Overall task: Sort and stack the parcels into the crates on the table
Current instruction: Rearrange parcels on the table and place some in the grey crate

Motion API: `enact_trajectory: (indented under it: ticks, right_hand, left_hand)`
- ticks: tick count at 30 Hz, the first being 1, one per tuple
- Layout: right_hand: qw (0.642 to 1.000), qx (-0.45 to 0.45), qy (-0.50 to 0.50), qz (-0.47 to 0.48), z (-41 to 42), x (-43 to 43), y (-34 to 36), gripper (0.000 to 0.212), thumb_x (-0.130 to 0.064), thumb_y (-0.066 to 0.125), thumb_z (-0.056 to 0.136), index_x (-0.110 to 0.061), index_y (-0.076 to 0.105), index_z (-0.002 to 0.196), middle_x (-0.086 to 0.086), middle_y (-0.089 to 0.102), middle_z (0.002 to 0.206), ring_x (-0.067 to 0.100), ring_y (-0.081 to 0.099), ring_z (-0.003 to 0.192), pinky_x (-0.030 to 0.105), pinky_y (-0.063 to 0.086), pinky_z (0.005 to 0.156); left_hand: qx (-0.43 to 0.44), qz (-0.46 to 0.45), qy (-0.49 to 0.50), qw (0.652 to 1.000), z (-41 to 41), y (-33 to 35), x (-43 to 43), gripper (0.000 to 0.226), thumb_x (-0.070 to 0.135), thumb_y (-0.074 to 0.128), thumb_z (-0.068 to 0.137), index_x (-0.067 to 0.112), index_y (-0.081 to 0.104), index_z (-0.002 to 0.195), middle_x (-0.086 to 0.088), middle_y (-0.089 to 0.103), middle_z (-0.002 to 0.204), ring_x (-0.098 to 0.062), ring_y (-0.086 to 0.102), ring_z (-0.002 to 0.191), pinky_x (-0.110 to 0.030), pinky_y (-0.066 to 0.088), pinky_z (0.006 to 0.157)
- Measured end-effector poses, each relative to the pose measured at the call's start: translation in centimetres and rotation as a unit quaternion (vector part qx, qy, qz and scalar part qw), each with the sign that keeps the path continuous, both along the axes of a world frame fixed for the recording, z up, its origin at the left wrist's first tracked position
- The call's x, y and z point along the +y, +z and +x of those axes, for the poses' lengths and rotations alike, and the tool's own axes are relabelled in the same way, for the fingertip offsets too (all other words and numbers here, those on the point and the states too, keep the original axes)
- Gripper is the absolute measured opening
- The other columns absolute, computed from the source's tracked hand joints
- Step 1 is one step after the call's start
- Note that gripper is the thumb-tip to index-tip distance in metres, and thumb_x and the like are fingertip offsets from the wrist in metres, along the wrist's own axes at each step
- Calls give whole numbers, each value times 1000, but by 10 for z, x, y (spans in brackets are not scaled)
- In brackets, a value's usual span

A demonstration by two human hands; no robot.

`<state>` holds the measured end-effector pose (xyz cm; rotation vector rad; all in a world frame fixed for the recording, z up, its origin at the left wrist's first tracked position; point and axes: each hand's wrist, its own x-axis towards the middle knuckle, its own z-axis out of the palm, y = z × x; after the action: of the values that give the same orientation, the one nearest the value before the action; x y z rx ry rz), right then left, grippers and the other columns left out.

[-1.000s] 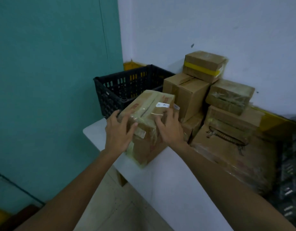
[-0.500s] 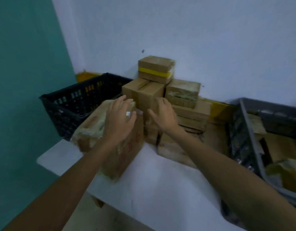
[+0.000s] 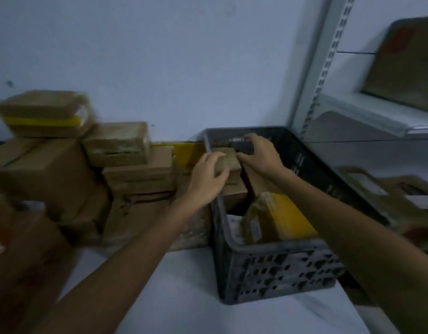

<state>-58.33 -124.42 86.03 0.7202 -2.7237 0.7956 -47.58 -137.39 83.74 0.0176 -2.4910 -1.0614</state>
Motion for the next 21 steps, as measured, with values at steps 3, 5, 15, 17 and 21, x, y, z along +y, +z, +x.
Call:
enact_trajectory:
  ticks: [3,5,15,17,21]
  right_hand:
    - [987,-120,-37,96,-30,61,-18,67,-43,69,81,-11,45,134,11,52,134,27,50,120,37,45,95]
    - [957,-234,-66,160,-46,97,-39,85,-53,68,78,-11,34,144,11,37,148,29,38,134,38,36,107]
    - [913,-346,-35,212,-70,134,-92,108,-90,26,65,-13,47,138,18,41,145,34,44,129,42,36,105]
    - [926,-320,-39,197,-71,130,-88,99,-84,28,73,-7,55,128,20,51,135,34,52,119,40,42,99]
    - [965,-217,-72,128,-77,112,-60,84,-79,32,80,-6,63,110,14,62,111,33,59,103,51,45,96]
  left_hand:
    - [-183,-20,-104,977,-39,-23,47,52,35,53,93,14,37,138,-6,47,136,-21,48,121,-30,43,92]
    - [-295,-48,-139,944,-59,-34,69,72,52,48,91,11,25,145,-5,38,144,-24,43,127,-29,41,93]
    - [-487,166,-100,852,-82,-63,99,85,59,48,87,23,3,150,-8,26,153,-36,37,132,-52,55,76]
    - [-458,186,-92,865,-82,-57,100,67,51,41,94,24,12,148,-9,32,148,-36,37,132,-52,54,74]
    - [-401,187,-37,896,-86,-34,89,61,50,34,96,27,8,147,-8,32,146,-36,40,127,-43,54,65]
